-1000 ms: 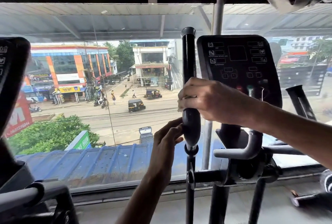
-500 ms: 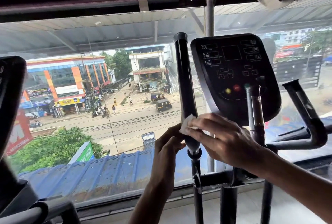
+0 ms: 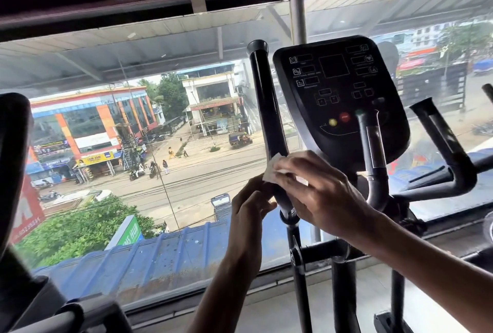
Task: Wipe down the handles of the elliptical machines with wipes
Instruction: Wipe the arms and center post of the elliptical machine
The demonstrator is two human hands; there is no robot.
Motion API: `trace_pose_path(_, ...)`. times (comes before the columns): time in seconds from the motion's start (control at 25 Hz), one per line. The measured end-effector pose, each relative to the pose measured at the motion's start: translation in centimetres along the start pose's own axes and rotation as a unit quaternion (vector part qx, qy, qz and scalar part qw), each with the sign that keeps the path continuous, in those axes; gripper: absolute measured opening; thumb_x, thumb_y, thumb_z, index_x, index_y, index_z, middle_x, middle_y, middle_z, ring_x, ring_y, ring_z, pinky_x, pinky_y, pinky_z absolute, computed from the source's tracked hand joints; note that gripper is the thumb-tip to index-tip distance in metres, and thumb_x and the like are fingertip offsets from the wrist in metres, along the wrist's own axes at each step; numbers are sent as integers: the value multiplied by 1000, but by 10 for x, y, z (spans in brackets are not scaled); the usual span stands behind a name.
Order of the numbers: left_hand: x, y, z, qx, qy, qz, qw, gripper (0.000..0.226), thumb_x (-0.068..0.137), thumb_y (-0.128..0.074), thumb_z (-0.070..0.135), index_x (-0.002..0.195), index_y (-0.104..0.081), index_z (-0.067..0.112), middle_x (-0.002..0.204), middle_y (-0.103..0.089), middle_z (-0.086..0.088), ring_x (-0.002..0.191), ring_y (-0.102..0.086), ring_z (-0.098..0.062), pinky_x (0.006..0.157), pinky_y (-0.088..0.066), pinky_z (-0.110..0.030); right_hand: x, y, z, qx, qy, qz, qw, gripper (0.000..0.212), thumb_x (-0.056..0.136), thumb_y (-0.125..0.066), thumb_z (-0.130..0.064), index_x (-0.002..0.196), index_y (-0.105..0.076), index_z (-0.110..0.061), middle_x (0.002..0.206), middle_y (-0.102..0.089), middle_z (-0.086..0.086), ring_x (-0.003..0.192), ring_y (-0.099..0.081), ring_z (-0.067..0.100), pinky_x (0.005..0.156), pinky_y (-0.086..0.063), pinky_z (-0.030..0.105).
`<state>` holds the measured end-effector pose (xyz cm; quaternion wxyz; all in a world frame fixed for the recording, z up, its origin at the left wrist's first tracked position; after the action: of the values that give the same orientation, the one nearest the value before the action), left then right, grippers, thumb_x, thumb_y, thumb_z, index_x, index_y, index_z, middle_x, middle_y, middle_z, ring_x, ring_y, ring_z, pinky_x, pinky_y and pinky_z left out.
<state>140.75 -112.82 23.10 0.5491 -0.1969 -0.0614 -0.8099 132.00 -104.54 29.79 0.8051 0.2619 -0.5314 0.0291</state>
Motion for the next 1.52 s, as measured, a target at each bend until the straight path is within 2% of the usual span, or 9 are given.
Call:
trace_pose_path(0.24,-3,-2,-1,-60,60,-7,996,42,93,-38,8,114,-73,17,117,-77,-2,118,-68,-16,103,-43,-47,-24,16,6,6,-118,68,991,29,92,-70,-4,120,-76,-5,120,-71,9,109,-65,20,99,-53,24)
trace_pose_path(0.36,0,-1,-3,-52,83,-3,995,44,93,-33,5,111,-71,18,115,-77,0,114,-68,-16,107,-39,-48,-57,14,-8,18,-200,145,969,20,92,-78,-6,113,-79,-7,113,-73,7,101,-69,17,94,-56,26)
trace_pose_path(0.52,-1,-2,-2,-38,84,1,996,43,92,-34,5,110,-71,19,109,-78,1,105,-69,-15,96,-39,-44,-92,-8,-22,44,-374,295,878,12,91,-76,-1,102,-77,1,103,-74,10,101,-67,11,94,-49,13)
trace_pose_path(0.72,-1,-6,0,-16,93,-4,996,39,93,-36,6,106,-69,22,94,-78,6,100,-70,-11,94,-41,-45,-134,-55,-25,197,-533,440,696,10,96,-73,-16,105,-71,-19,103,-72,-6,95,-71,20,76,-58,50)
trace_pose_path(0.88,1,-6,2,17,83,2,996,31,95,-41,10,97,-68,24,87,-76,8,95,-71,-9,94,-41,-46,-130,-64,-36,216,-546,471,659,7,97,-74,-19,104,-74,-21,104,-72,-6,97,-71,25,83,-58,40)
trace_pose_path(1.04,3,-4,3,55,68,4,996,28,97,-45,11,94,-68,26,86,-76,11,97,-71,-9,96,-43,-47,-158,-100,-34,305,-633,495,511,21,95,-74,-11,96,-72,-32,103,-77,4,100,-74,16,86,-61,32)
trace_pose_path(1.2,2,-1,4,77,55,2,996,29,99,-47,10,104,-71,26,101,-78,4,109,-71,-12,99,-46,-46,-147,-94,-44,290,-614,508,530,8,95,-72,-4,99,-73,-11,98,-77,6,91,-74,14,81,-58,22)
trace_pose_path(1.36,1,0,2,82,58,-9,995,31,100,-47,11,110,-71,27,109,-77,5,115,-70,-11,103,-47,-49,-171,-122,-37,317,-666,502,452,8,95,-71,-4,102,-75,-5,99,-78,2,91,-73,0,76,-60,23)
trace_pose_path(1.52,0,0,3,87,50,-15,995,33,101,-44,9,122,-68,18,115,-76,4,117,-68,-10,108,-44,-52,-155,-113,-44,320,-637,503,488,7,95,-73,-7,101,-73,-4,93,-79,2,94,-75,13,81,-58,20)
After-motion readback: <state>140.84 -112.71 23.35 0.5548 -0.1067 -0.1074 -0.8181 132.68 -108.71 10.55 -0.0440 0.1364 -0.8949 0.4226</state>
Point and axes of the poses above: each hand's wrist, its own x-axis towards the middle knuckle, its own y-axis out of the back of the hand, z = x × y, the point moved 10 cm from there along x, towards the middle knuckle
